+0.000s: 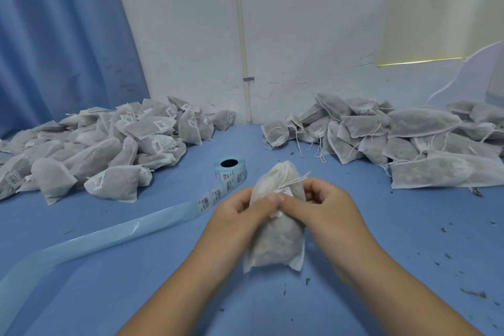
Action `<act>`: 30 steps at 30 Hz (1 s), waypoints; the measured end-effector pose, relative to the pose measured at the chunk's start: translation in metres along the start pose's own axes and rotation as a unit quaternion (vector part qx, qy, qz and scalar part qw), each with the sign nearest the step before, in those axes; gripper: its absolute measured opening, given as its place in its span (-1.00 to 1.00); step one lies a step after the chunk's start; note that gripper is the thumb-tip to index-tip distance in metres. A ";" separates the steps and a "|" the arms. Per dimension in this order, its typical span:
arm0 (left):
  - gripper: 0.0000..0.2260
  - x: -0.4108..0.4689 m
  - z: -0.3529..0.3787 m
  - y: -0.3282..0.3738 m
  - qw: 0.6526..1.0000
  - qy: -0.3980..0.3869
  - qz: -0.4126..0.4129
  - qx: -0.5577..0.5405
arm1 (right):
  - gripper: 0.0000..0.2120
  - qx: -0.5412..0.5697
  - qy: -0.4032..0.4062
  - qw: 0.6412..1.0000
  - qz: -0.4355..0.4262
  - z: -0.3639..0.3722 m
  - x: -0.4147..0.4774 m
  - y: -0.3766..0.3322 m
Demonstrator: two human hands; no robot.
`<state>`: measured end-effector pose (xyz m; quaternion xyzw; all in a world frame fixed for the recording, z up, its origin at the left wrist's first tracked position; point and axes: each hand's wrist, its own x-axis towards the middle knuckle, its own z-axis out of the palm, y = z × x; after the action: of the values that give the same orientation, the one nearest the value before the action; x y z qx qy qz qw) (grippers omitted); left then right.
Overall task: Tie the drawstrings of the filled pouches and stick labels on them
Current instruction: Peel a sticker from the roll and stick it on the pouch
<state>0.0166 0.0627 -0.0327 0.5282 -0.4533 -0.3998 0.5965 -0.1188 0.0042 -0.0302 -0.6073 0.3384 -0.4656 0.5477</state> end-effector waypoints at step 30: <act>-0.86 0.035 -0.026 -0.013 0.962 0.164 -0.054 -0.210 | -0.82 -0.039 -0.149 0.985 0.084 0.041 0.009 0.010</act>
<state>0.0511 0.0349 -0.0424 0.4735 -0.2257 -0.4253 0.7375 -0.0762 0.0088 -0.0367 -0.6602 0.3210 -0.3087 0.6049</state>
